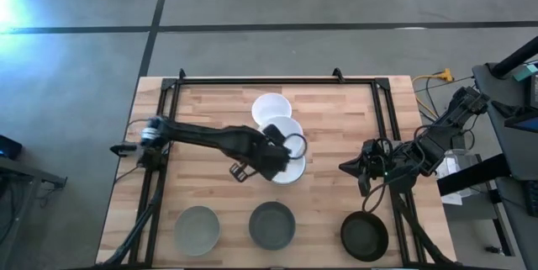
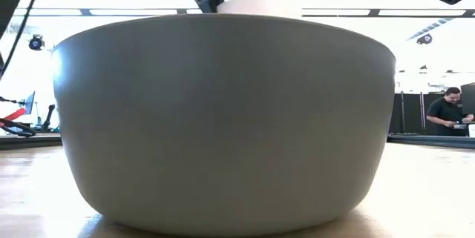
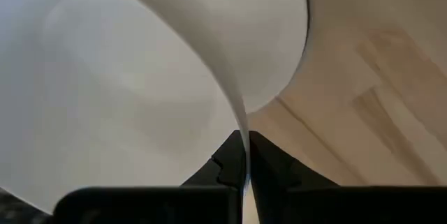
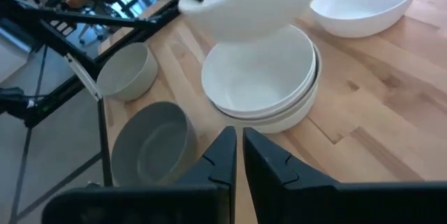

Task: Nest bowls inside each other
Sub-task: Stack the white bowl on top of the white bowl

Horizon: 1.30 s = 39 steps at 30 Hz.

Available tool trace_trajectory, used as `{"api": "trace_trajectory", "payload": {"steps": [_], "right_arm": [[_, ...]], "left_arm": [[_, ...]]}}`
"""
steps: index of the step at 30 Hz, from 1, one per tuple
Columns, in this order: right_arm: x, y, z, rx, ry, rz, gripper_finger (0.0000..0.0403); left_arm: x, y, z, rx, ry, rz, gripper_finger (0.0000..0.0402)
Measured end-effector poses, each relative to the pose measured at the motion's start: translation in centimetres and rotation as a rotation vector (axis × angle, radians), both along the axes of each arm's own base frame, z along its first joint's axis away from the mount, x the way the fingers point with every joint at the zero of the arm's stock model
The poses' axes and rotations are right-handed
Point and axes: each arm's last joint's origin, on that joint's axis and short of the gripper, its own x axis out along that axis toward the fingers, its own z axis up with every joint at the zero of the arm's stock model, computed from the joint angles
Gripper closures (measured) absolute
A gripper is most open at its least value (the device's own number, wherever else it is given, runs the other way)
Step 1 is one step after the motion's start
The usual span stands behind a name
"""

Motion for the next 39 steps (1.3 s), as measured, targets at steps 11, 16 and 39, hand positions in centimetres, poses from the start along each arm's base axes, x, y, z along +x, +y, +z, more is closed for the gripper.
{"api": "trace_trajectory", "payload": {"steps": [11, 16, 39], "right_arm": [[-0.3, 0.0, -0.4, -0.015, 0.073, 0.071, 0.038], [-0.4, 0.0, -0.4, -0.03, 0.08, 0.086, 0.038], [-0.6, 0.1, -0.5, -0.052, 0.1, 0.118, 0.038]], "left_arm": [[3.3, -2.3, -2.3, 0.045, 0.1, -0.134, 0.0401], [3.5, -2.3, -3.4, 0.05, 0.137, -0.128, 0.0402], [3.7, -2.1, -7.6, 0.091, 0.22, -0.102, 0.0401]]}}
